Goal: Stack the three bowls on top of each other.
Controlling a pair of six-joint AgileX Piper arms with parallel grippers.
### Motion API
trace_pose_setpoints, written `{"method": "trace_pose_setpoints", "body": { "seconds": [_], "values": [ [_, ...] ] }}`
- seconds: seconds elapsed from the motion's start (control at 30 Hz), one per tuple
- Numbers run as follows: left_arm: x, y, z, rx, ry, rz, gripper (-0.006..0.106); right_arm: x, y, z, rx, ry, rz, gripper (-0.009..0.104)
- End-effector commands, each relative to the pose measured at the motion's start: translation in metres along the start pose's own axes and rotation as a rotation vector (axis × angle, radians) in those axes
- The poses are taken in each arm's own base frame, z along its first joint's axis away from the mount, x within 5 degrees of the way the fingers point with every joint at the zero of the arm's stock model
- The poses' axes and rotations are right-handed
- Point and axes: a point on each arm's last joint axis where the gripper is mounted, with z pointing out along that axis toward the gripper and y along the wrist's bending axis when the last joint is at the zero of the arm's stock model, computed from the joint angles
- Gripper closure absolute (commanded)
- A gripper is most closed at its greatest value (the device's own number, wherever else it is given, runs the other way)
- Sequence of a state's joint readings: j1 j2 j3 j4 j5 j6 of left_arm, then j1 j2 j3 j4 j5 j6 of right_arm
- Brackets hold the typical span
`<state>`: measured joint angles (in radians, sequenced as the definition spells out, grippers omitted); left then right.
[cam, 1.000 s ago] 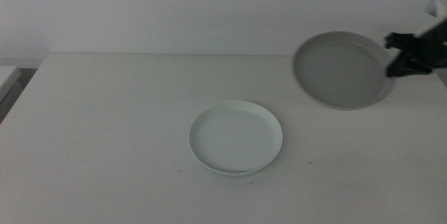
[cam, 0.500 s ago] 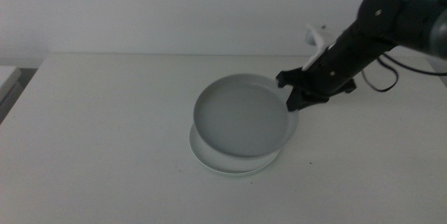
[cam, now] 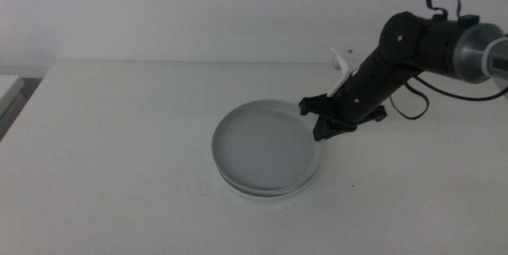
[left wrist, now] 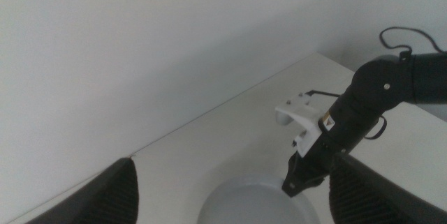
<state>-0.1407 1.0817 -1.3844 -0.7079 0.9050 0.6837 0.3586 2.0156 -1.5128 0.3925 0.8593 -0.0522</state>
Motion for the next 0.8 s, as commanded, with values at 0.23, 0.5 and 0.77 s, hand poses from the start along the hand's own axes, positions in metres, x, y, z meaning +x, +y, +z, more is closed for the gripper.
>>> {"method": "trace_pose_setpoints", "body": {
  "seconds": [0.23,0.5,0.77],
  "values": [
    [0.0006,-0.0001,-0.0002,-0.002,-0.005,-0.005,0.007,0.0002,0.007,0.0092,-0.007,-0.016,-0.003,0.096],
    [0.0006,-0.0001,-0.0002,-0.002,-0.005,-0.005,0.007,-0.0004,0.004,0.0092,0.027,-0.021,-0.005,0.097],
    [0.0006,-0.0001,-0.0002,-0.002,-0.005,-0.005,0.007,0.0004,0.0018,0.0091,0.05,-0.013,0.001,0.096]
  ]
}}
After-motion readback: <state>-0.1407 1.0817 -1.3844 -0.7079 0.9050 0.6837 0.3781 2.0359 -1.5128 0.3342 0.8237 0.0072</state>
